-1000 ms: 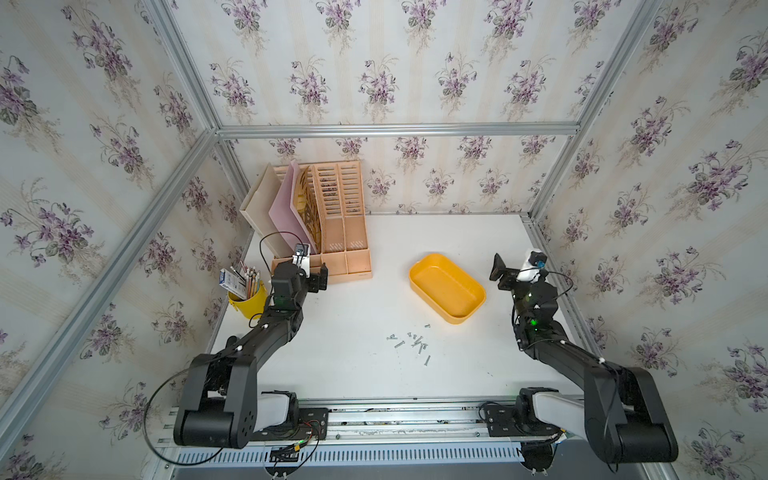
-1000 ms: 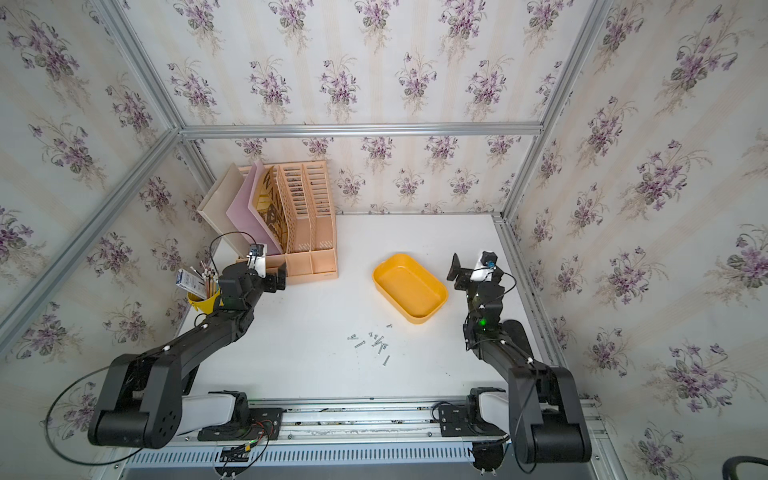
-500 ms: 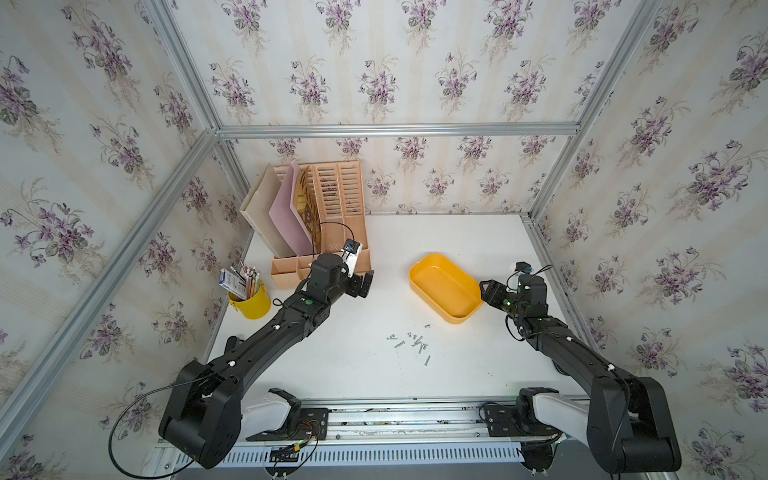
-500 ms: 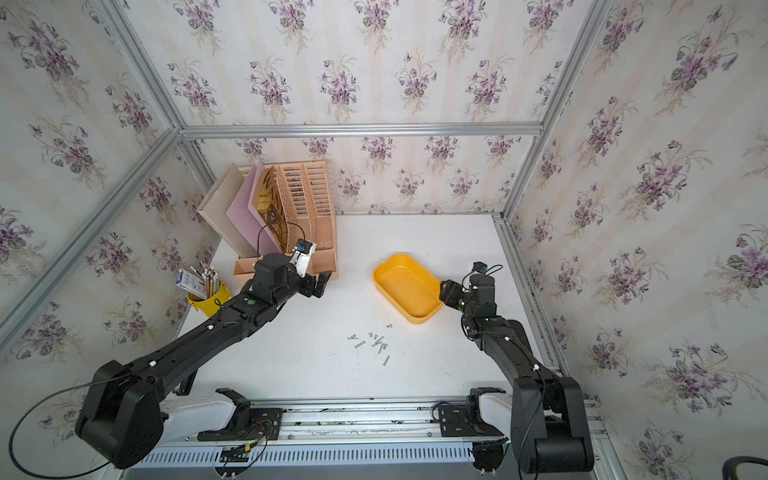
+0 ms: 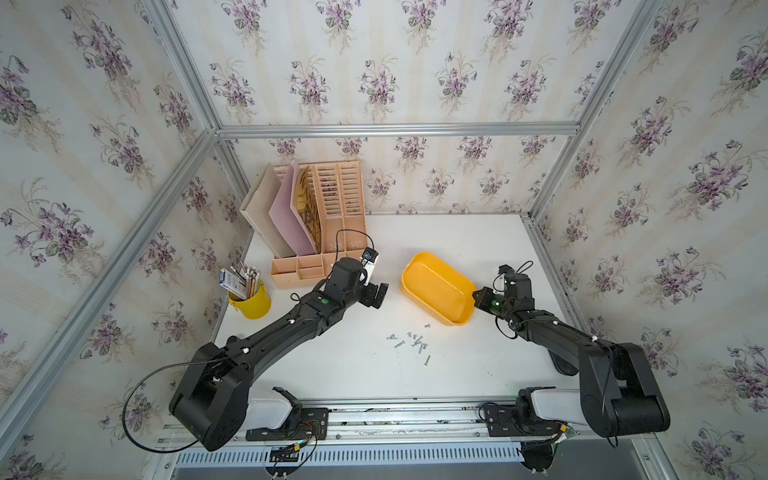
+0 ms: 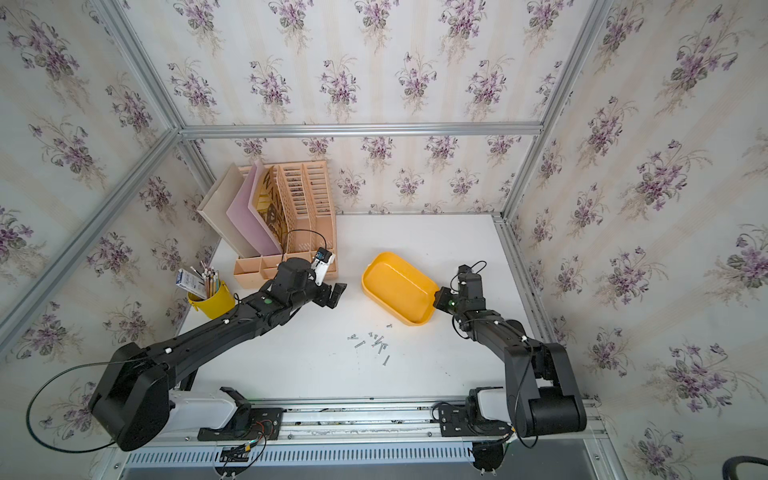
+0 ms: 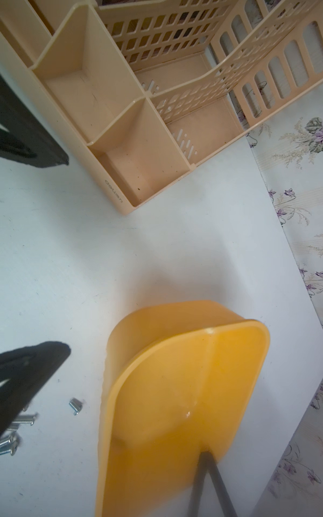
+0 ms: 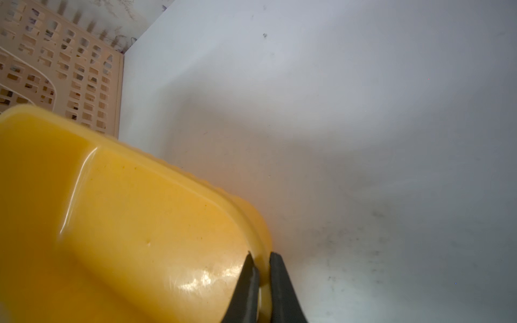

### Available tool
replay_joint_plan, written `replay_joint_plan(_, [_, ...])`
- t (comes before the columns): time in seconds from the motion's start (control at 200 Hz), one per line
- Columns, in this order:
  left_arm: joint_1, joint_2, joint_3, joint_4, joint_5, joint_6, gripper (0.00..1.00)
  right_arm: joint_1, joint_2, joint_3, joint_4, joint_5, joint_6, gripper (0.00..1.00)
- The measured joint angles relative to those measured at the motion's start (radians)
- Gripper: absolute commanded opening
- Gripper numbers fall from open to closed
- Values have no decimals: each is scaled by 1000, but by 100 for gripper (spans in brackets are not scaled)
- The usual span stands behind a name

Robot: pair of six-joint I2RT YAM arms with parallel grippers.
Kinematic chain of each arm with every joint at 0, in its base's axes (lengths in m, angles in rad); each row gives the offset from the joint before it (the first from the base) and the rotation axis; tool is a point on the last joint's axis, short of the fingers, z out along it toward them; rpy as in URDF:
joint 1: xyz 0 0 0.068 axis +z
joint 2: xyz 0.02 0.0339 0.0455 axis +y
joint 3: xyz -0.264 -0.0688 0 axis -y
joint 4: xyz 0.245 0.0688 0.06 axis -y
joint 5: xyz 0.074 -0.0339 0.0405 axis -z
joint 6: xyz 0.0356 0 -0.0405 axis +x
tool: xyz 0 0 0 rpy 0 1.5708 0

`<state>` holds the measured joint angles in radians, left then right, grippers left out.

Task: Put the screws on the desktop into the storage box
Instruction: Adjust the storage box at the center of the board.

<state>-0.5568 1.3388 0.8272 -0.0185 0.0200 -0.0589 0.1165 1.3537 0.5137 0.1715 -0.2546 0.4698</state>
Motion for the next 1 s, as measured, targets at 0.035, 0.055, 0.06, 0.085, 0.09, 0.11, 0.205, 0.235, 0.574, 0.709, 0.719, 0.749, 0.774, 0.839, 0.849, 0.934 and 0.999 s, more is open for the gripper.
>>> replay_joint_plan(0.035, [0,1,3,-13,-5,0,99,-1,13,19,-12,-5,-7,9])
replay_joint_plan(0.055, [0,2,5,-17,-7,0,99,-2,20,30,-17,-3,-17,9])
replay_joint_plan(0.06, [0,2,5,-18,-8,0,99,-2,21,32,-18,-3,-21,9])
replay_joint_plan(0.085, [0,2,7,-24,-10,1,99,-2,30,46,-25,-3,-34,6])
replay_joint_plan(0.09, [0,2,8,-24,-10,0,99,-2,31,48,-26,-3,-34,6])
replay_joint_plan(0.11, [-1,3,11,-30,-10,1,99,-2,38,60,-34,-3,-37,5])
replay_joint_plan(0.205, [-2,4,17,-45,-14,1,99,-5,54,113,-88,-3,-80,5])
replay_joint_plan(0.235, [-2,5,18,-50,-14,1,99,-4,54,126,-100,-2,-87,5])
replay_joint_plan(0.574, [-2,6,18,-86,-13,0,99,60,209,321,-257,-47,-249,7])
replay_joint_plan(0.709, [-2,-13,18,-105,-13,0,99,107,246,382,-287,-50,-323,8])
replay_joint_plan(0.719, [-2,-14,18,-105,-13,0,99,110,249,387,-288,-51,-329,8])
replay_joint_plan(0.749, [-2,-18,18,-108,-13,0,99,117,258,400,-290,-53,-345,8])
replay_joint_plan(0.774, [-2,-21,18,-111,-13,0,99,123,267,411,-291,-53,-358,8])
replay_joint_plan(0.839, [-2,-28,17,-119,-13,0,99,141,297,442,-297,-49,-393,9])
replay_joint_plan(0.849, [-2,-29,16,-121,-13,0,99,144,304,449,-298,-48,-400,9])
replay_joint_plan(0.934, [-2,-38,6,-127,-9,0,99,159,348,489,-304,-50,-451,11])
replay_joint_plan(0.999, [-2,-48,-7,-131,-8,0,99,164,377,513,-309,-63,-488,13])
